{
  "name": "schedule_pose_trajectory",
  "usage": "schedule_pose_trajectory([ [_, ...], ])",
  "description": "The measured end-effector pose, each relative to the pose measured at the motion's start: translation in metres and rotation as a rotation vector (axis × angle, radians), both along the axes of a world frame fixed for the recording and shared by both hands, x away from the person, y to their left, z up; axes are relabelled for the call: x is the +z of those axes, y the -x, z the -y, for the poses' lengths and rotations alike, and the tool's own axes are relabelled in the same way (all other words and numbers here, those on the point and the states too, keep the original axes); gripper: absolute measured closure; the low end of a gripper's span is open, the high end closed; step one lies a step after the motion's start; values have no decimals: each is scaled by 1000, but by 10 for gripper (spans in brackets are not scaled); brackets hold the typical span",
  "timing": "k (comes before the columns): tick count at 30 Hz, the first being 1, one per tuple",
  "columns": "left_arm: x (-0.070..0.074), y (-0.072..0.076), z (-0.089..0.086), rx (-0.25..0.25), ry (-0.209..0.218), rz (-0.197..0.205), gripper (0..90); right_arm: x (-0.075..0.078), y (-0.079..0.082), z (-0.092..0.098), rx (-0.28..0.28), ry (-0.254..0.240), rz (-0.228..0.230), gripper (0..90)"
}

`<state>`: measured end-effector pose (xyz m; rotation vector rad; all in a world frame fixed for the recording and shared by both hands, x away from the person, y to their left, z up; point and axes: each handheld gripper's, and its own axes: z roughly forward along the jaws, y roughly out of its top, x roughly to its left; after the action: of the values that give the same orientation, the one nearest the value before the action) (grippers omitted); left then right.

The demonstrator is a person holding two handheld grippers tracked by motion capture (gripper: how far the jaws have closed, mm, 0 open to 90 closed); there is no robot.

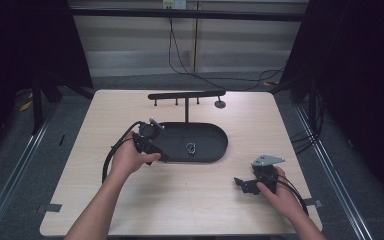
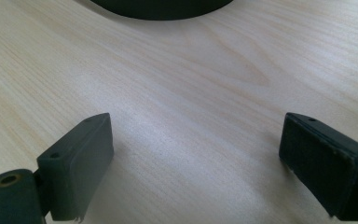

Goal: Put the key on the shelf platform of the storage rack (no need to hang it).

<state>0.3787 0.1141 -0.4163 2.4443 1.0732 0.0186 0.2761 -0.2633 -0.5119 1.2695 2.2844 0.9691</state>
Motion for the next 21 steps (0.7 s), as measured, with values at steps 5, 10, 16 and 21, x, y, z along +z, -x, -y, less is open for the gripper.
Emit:
schedule_pose_trajectory([
  [5, 0, 3, -7, -6, -2, 0, 271, 0, 0, 0, 0, 0, 0, 93],
  [10, -3, 5, -12, -9, -8, 2, 272, 0, 0, 0, 1, 0, 1, 93],
  [16, -7, 9, -20, -10, -9, 3, 271, 0, 0, 0, 1, 1, 1, 93],
  [21, -8, 12, -24, -14, -8, 7, 271, 0, 0, 0, 1, 1, 0, 93],
])
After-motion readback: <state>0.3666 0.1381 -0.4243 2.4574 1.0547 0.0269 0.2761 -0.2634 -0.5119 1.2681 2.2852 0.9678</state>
